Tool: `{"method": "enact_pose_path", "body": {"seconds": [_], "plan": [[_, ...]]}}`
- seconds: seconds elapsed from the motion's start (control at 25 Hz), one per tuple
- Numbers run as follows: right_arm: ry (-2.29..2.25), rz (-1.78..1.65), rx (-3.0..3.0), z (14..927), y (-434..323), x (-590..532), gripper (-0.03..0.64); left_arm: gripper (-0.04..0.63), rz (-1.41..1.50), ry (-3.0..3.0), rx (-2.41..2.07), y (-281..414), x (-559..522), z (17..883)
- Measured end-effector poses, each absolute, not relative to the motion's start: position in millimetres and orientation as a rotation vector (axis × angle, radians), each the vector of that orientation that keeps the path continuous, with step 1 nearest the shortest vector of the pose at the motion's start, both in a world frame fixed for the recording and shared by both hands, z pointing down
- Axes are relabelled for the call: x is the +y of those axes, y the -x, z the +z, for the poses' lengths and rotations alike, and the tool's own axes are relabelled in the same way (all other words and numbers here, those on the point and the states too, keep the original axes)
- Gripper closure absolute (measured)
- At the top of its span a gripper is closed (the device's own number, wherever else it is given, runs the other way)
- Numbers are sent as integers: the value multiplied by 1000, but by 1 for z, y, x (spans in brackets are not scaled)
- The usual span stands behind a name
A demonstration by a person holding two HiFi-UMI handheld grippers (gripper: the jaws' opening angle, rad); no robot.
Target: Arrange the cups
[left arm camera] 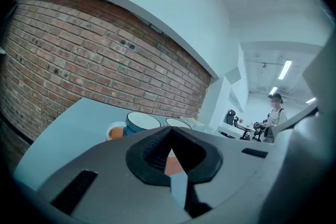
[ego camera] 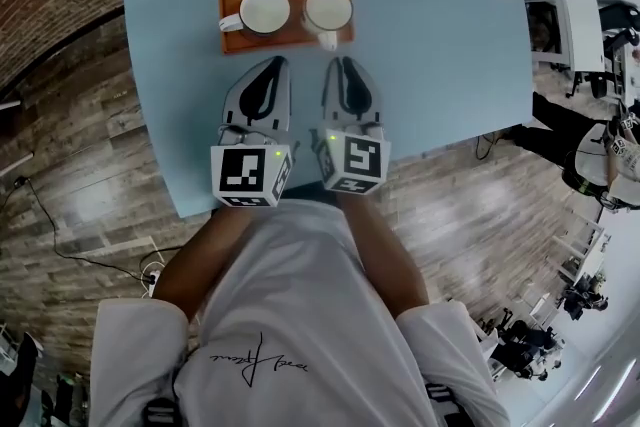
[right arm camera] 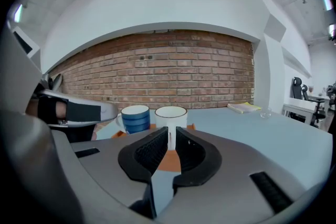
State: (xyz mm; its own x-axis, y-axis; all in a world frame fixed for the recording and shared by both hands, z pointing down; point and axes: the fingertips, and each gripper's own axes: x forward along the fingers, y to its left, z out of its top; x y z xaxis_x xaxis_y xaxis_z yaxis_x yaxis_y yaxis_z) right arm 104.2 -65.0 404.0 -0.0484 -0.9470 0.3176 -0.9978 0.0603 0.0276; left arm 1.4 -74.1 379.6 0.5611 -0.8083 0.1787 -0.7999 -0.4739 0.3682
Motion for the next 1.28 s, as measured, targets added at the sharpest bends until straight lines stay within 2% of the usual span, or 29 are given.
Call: {"method": "enact_pose_path", "body": {"seconds": [0.4, 1.28], "plan": [[-1901, 327, -2190, 364, -84, -64, 595, 586, -55, -2394, -1300, 7, -69, 368], [-1614, 330, -2479, 319, -37, -33, 595, 586, -7, -2519, -1212, 44, -59, 343]]}}
